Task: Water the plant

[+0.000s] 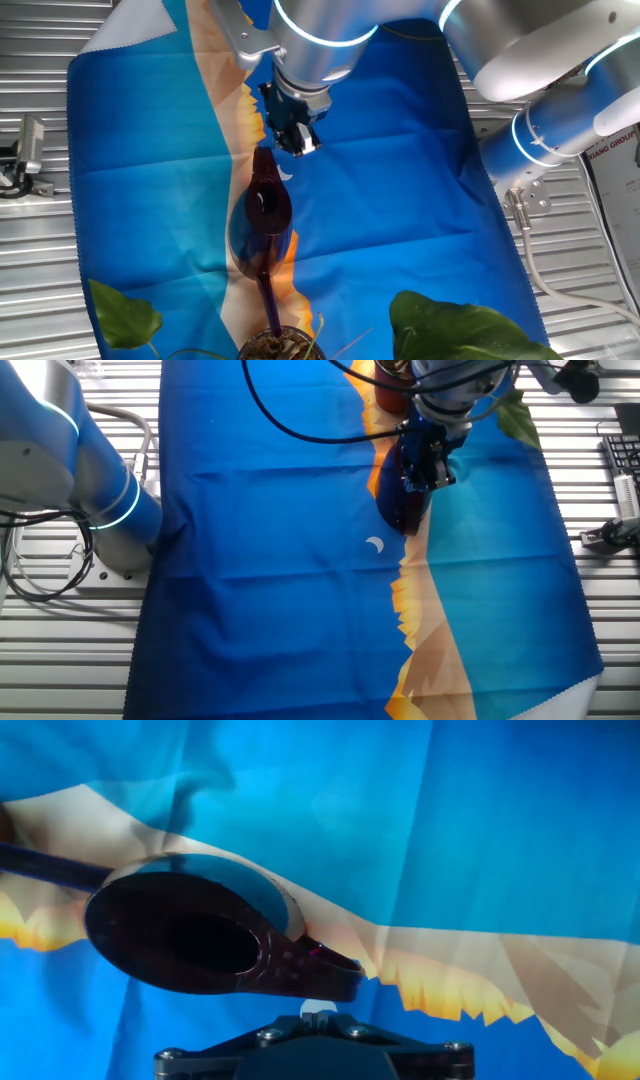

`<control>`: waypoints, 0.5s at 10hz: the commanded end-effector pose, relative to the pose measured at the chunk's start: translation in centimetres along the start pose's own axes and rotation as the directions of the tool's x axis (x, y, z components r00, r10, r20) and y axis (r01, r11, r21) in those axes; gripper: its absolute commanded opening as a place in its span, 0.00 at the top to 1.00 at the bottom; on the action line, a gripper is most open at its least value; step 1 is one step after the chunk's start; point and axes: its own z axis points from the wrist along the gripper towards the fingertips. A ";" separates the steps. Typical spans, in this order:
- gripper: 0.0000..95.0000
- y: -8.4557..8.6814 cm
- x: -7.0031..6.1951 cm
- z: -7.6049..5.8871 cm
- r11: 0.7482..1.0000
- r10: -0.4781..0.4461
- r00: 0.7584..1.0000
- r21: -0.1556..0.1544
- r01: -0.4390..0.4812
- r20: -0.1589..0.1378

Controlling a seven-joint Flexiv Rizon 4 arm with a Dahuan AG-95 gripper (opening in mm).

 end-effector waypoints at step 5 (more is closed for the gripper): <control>1.00 0.7 0.0 -0.6 0.985 -0.169 0.986 0.019 0.169 0.004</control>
